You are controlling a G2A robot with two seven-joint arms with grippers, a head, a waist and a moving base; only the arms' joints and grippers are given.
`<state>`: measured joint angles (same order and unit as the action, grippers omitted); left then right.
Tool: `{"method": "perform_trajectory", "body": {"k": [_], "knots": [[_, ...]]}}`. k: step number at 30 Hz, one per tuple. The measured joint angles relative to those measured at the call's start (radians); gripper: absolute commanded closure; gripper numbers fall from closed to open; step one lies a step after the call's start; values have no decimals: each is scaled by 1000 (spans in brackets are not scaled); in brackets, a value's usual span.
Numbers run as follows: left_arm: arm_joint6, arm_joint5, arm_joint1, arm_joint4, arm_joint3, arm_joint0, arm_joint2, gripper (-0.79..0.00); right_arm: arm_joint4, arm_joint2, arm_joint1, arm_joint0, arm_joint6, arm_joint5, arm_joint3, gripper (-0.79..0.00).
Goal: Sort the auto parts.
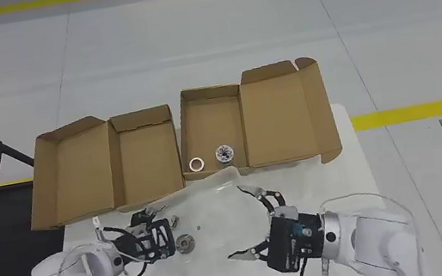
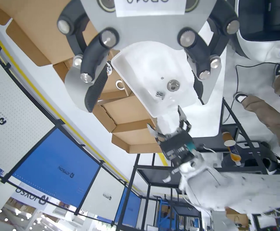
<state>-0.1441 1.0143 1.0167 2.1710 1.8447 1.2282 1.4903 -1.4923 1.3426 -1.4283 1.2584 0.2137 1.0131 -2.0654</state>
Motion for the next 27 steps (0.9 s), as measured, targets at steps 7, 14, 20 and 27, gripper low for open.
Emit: {"method": "perform_trajectory", "body": {"k": [7,14,20,27], "knots": [[-24,-2,-37,61,-79,-103,-134,-785,-59,17,64,81,-70,-1,-52,-785],[-23,-2,-37,60,-78,-101,-127,-785,-57,17,63,79,-69,-1,-51,-785],[1,-4,-34,61,-81,-104,-169,-785,-57,17,63,79,-69,-1,-51,-785],[102,-2,-30,92,-170,-256,-358,-785,-57,17,63,79,-69,-1,-51,-785]]}}
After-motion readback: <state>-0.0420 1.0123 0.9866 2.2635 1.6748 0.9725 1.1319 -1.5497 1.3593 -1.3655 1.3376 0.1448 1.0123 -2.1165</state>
